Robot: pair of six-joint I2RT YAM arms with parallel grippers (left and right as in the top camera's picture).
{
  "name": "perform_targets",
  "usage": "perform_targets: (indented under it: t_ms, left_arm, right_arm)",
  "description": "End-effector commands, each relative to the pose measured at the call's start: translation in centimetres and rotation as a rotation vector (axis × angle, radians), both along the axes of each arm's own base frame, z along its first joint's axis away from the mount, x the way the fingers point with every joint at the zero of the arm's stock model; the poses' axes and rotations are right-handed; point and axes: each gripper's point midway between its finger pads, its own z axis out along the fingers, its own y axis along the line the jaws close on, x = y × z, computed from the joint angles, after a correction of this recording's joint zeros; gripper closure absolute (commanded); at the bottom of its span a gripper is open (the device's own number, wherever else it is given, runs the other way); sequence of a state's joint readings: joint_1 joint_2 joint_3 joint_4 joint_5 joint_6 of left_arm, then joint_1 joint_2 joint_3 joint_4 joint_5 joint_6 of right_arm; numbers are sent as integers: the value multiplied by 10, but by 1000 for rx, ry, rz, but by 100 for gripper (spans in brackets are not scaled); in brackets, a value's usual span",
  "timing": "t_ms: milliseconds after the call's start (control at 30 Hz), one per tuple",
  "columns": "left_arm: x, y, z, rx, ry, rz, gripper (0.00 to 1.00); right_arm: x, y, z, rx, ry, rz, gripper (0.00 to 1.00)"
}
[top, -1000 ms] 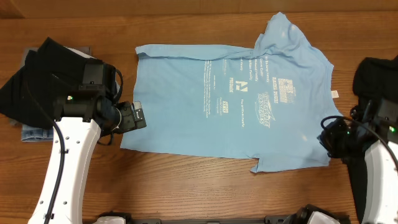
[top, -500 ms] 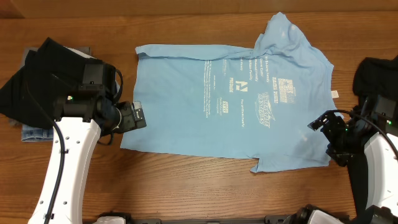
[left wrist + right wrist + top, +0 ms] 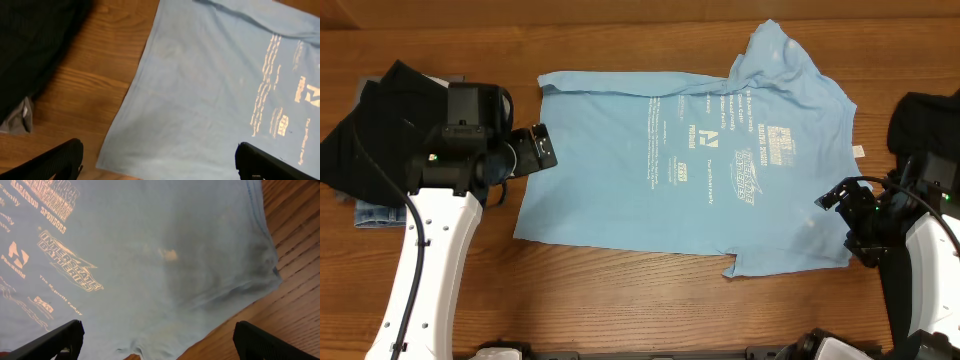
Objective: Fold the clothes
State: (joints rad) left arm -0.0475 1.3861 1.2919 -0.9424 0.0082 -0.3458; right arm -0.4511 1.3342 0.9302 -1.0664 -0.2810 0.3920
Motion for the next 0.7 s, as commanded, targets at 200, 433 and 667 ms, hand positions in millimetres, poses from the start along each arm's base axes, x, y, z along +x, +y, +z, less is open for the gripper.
perform_targets:
  t_ms: [200, 433, 667]
  left_arm:
    - [26, -5, 17, -24, -128, -22, 0]
    - [25, 6, 2, 35, -73, 16, 0]
    - [1, 6, -38, 34, 132, 19, 0]
  right_arm:
    - [2, -1, 2, -3, -9, -5, 0]
    - [2, -1, 2, -3, -8, -5, 0]
    - [2, -1, 2, -3, -8, -5, 0]
